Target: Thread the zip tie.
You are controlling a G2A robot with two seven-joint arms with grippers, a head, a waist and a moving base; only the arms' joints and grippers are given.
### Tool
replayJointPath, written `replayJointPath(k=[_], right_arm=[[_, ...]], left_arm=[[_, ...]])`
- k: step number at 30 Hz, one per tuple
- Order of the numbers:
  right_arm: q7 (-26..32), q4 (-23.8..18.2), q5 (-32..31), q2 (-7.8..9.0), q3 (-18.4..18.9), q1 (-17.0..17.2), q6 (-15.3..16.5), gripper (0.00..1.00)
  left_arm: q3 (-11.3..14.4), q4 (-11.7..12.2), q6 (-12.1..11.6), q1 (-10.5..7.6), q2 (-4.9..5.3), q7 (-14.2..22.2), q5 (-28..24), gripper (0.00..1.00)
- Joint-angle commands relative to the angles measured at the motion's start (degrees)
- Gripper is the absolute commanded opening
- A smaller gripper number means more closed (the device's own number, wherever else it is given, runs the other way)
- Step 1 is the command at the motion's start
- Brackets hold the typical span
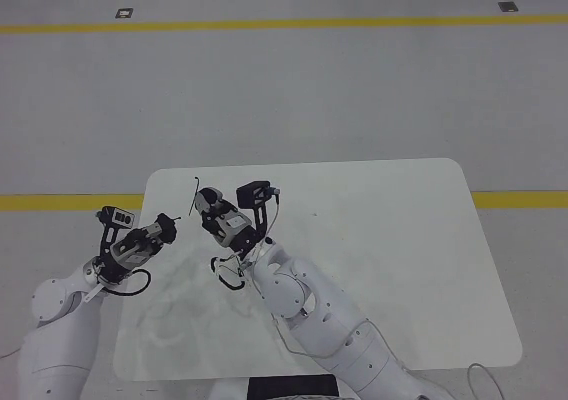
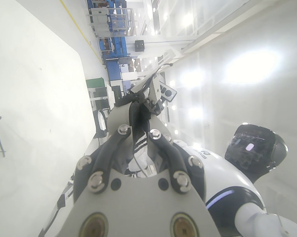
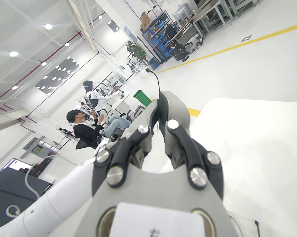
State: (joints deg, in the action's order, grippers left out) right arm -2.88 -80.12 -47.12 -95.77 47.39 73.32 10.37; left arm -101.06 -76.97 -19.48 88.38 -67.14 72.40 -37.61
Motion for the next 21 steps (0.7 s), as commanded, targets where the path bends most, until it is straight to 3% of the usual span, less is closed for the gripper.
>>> replayJointPath(k=[1, 6, 10, 12, 16, 21], right_arm=[[-0.66, -0.44, -0.68, 0.17, 0.21, 0.42, 0.33, 0.00], [-1.04, -1.54, -1.72, 0.98, 1.44, 1.50, 5.01, 0.00], [-1.08, -1.89, -2.22, 1.51, 2.28, 1.91, 7.76, 0.00], [-0.87, -2.13, -2.39, 1.74, 2.65, 2.12, 8.74, 0.00], [0.48, -2.93, -2.25, 2.26, 2.50, 1.92, 9.11, 0.00], [3.56, -3.32, -1.60, 3.33, 1.19, 0.24, 9.11, 0.00]], left_arm=[[-0.03, -0.24, 0.00, -0.07, -0.07, -1.87, 3.00, 0.00], [-2.62, 1.35, 0.00, -1.20, -0.62, 1.89, 4.96, 0.00], [-4.47, 4.43, 0.00, -2.66, -1.42, 7.24, 2.35, 0.00], [-3.68, 5.18, 0.00, -3.19, -1.47, 7.24, 0.96, 0.00], [-1.41, 5.40, 0.00, -3.28, -0.44, 7.24, -1.93, 0.00], [2.50, 5.55, 0.00, -3.45, 2.08, 7.24, -5.32, 0.00]])
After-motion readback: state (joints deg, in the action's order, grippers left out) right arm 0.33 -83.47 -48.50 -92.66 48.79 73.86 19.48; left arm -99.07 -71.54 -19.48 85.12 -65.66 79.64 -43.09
